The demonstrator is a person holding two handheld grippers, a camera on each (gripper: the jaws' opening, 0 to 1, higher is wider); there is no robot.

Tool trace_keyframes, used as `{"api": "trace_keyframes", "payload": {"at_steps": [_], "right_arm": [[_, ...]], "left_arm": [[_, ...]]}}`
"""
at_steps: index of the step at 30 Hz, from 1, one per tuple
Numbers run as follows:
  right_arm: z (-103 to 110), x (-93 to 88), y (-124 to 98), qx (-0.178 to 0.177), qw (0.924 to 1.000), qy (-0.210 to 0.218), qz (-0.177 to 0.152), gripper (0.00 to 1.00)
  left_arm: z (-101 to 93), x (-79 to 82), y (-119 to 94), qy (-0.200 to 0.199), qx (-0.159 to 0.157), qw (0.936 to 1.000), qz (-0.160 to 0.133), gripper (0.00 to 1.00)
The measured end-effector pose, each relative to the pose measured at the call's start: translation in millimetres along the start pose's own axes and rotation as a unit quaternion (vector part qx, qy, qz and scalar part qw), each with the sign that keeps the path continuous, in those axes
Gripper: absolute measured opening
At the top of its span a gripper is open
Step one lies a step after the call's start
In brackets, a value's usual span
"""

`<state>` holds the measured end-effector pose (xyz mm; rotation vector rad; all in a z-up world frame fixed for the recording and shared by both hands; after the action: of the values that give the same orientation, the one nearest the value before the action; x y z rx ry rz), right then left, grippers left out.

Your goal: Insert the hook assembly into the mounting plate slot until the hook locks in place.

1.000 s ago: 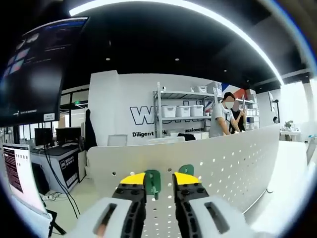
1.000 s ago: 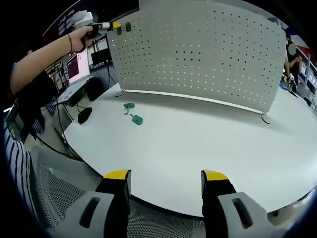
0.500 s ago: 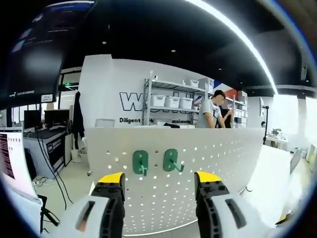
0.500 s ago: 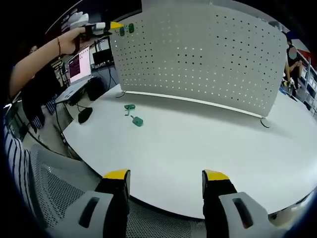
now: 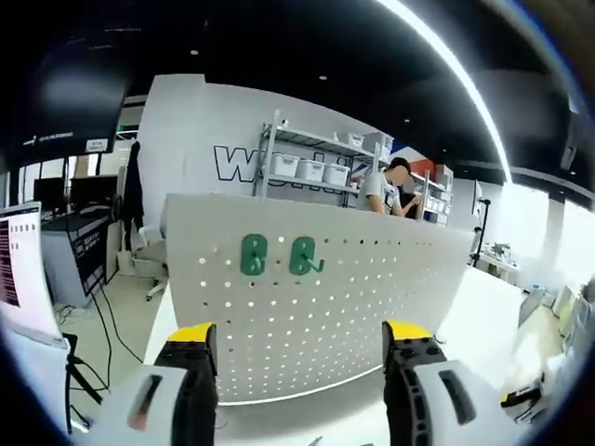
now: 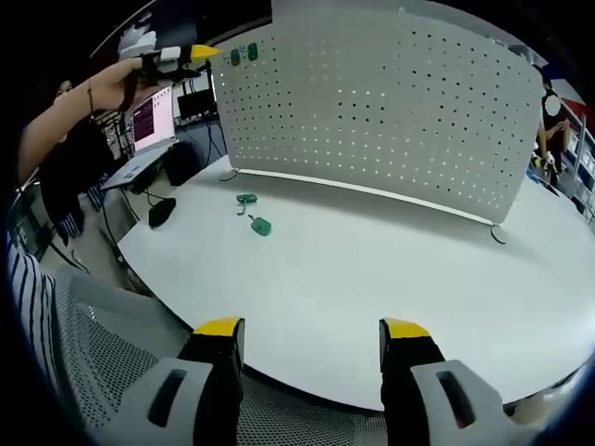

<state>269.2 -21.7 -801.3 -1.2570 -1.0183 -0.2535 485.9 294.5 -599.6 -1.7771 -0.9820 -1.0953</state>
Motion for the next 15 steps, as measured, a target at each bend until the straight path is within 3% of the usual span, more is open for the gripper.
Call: {"api": "trace_keyframes", "payload": {"at_steps": [15], "right_arm": [[6, -1.4, 2, 0.011, 0.9999, -0.009, 0.005, 0.55]], "left_arm": [[-14.2, -62.6, -22, -0.036, -0.031, 0.9970, 0.061, 0.81]]}}
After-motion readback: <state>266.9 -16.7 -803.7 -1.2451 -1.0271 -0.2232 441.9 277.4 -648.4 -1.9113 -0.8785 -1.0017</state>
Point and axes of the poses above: the point that each gripper's makers call its tool centre point, and the gripper's own axes: y roughly forward along the fingers, z roughly to its left, x roughly out of its top, the point moved 1 cm from there along -y, roughly backward along the fingers, and after that the axes turned 7 degrees about -y, right-handed, at the moved point
